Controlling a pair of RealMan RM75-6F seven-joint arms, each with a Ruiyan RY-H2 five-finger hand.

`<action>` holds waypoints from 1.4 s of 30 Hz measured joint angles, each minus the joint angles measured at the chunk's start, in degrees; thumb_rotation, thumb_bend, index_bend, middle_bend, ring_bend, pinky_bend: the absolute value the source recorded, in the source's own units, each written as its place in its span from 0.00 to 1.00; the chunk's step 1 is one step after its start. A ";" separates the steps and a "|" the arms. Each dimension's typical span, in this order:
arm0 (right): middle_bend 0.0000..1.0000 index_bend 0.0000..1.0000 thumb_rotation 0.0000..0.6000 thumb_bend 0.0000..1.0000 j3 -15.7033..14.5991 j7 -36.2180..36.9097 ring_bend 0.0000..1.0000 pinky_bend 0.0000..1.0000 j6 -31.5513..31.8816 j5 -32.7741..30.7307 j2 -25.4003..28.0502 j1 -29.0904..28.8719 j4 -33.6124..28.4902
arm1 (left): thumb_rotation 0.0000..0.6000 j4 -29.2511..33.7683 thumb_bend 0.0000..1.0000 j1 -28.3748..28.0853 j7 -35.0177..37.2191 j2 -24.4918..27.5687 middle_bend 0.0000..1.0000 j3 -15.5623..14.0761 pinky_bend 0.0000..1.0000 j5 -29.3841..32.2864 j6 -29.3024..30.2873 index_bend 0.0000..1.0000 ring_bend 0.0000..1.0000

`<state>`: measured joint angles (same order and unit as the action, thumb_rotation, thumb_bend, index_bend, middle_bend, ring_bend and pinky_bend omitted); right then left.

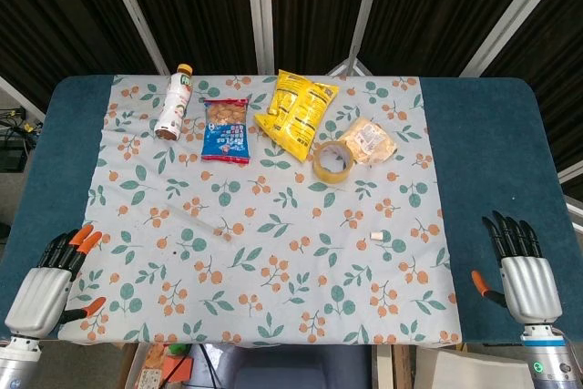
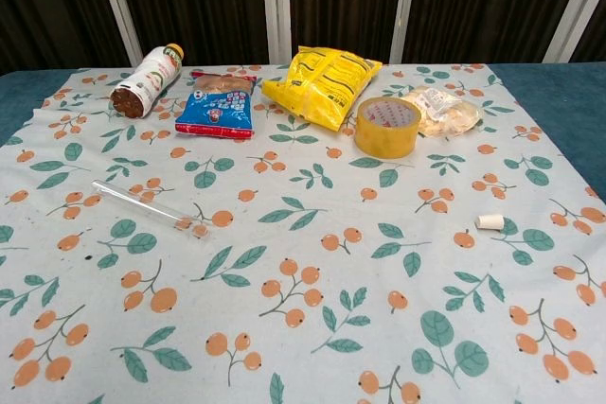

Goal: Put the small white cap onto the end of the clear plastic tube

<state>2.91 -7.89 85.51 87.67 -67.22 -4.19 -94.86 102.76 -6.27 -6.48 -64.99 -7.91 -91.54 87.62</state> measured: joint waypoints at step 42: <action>0.00 0.00 1.00 0.35 0.61 2.11 0.00 0.00 -1.38 -1.64 -0.99 -0.69 1.05 | 1.00 -18.57 0.31 -29.68 -20.03 -16.17 0.36 17.05 0.00 21.20 -36.11 0.44 0.00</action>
<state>3.52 -5.78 84.13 86.02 -68.21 -4.88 -93.81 84.19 -35.95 -26.51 -81.16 9.14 -70.35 51.51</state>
